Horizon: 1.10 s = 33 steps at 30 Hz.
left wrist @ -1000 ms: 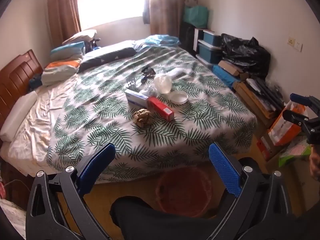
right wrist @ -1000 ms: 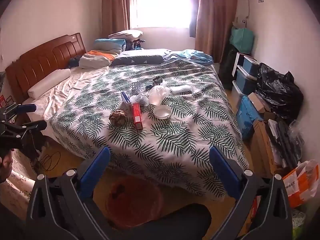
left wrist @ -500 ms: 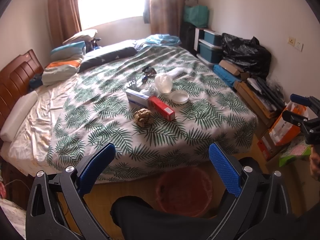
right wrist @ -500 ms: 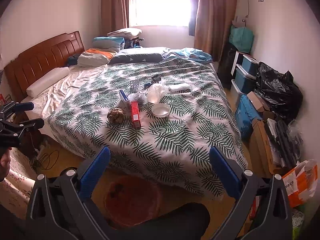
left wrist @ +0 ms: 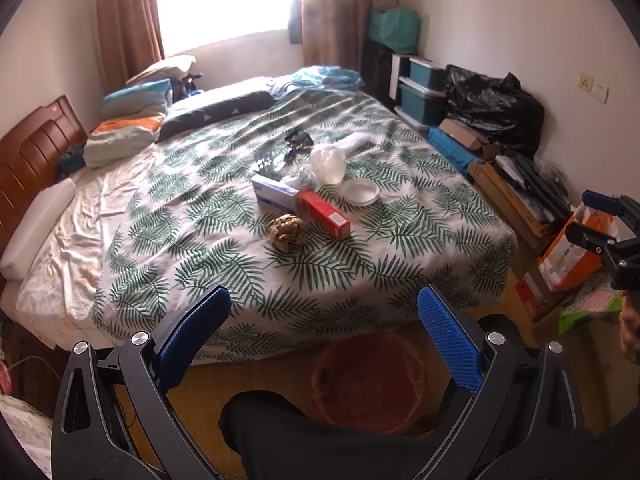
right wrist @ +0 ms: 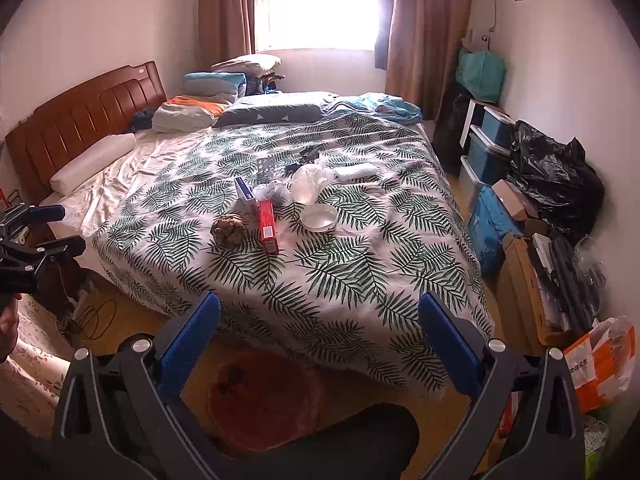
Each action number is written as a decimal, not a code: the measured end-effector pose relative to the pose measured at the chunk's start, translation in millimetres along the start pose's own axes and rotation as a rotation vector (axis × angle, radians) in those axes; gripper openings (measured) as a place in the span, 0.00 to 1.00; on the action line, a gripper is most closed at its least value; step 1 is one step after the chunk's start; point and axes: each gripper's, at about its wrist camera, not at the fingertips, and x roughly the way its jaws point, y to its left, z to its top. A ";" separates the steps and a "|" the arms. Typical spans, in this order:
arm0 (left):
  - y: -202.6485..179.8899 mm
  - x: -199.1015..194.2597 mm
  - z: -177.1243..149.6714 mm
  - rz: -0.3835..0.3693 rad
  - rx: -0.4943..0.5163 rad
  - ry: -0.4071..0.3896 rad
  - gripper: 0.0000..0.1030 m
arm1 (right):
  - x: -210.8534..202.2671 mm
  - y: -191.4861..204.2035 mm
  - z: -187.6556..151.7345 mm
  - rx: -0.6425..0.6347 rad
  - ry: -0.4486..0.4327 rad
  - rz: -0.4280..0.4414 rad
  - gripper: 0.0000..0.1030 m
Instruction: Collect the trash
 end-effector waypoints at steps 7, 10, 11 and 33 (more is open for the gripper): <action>-0.6 2.7 -2.8 0.009 0.006 0.002 0.94 | 0.8 -0.6 0.0 0.001 -0.001 0.004 0.95; -0.8 4.6 -1.7 0.006 0.003 0.005 0.94 | 0.3 -1.5 -1.0 -0.004 -0.007 0.005 0.95; -0.8 4.7 -2.0 0.006 0.004 0.006 0.94 | -0.1 -1.9 -1.8 -0.005 -0.010 0.006 0.95; 1.4 9.2 -5.2 0.016 0.003 0.015 0.94 | 1.1 -3.5 -2.1 0.004 -0.003 0.007 0.95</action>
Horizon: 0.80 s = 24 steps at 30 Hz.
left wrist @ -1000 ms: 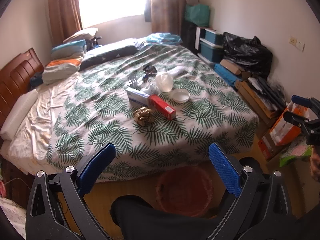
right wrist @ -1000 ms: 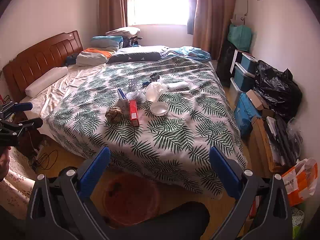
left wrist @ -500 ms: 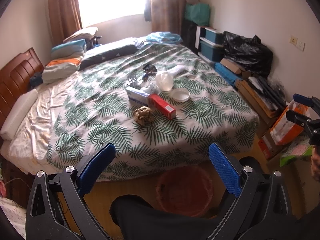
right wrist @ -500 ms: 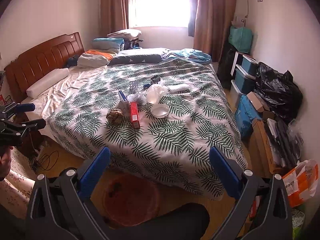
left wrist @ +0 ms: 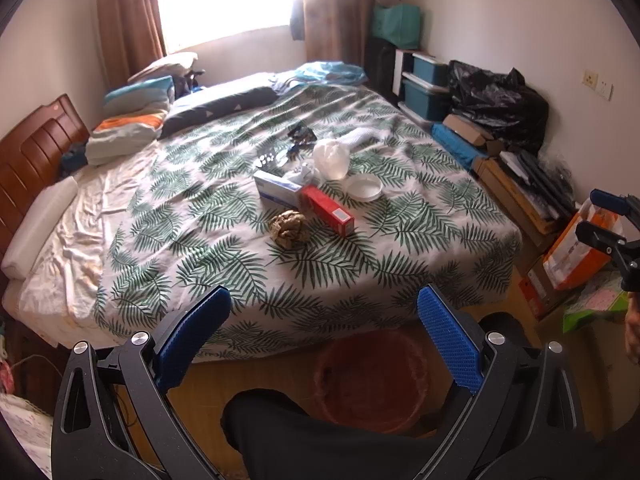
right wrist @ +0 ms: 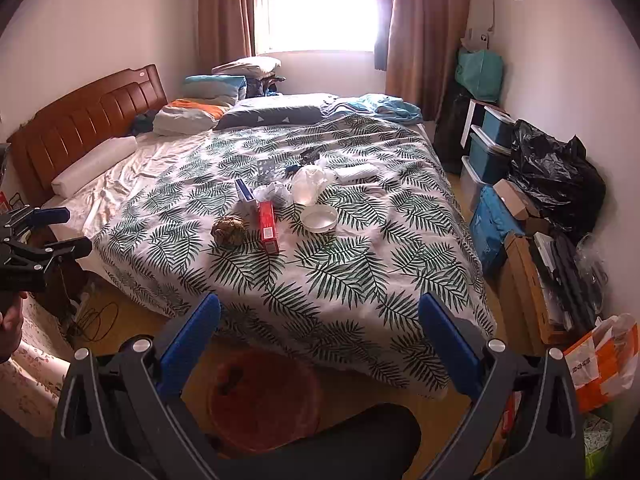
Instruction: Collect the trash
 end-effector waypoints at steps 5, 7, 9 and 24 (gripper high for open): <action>1.7 4.8 -0.1 0.003 -0.006 0.011 0.94 | 7.8 2.8 0.0 -0.004 0.022 0.021 0.95; 2.5 6.7 -0.5 0.005 -0.007 0.016 0.94 | 10.8 4.7 -0.8 -0.009 0.029 0.018 0.95; 3.8 8.6 -1.2 0.007 -0.011 0.020 0.94 | 14.0 6.2 -1.1 -0.012 0.035 0.019 0.95; 5.6 22.7 6.6 0.002 -0.015 0.023 0.94 | 30.9 7.3 -2.9 -0.009 0.005 0.021 0.95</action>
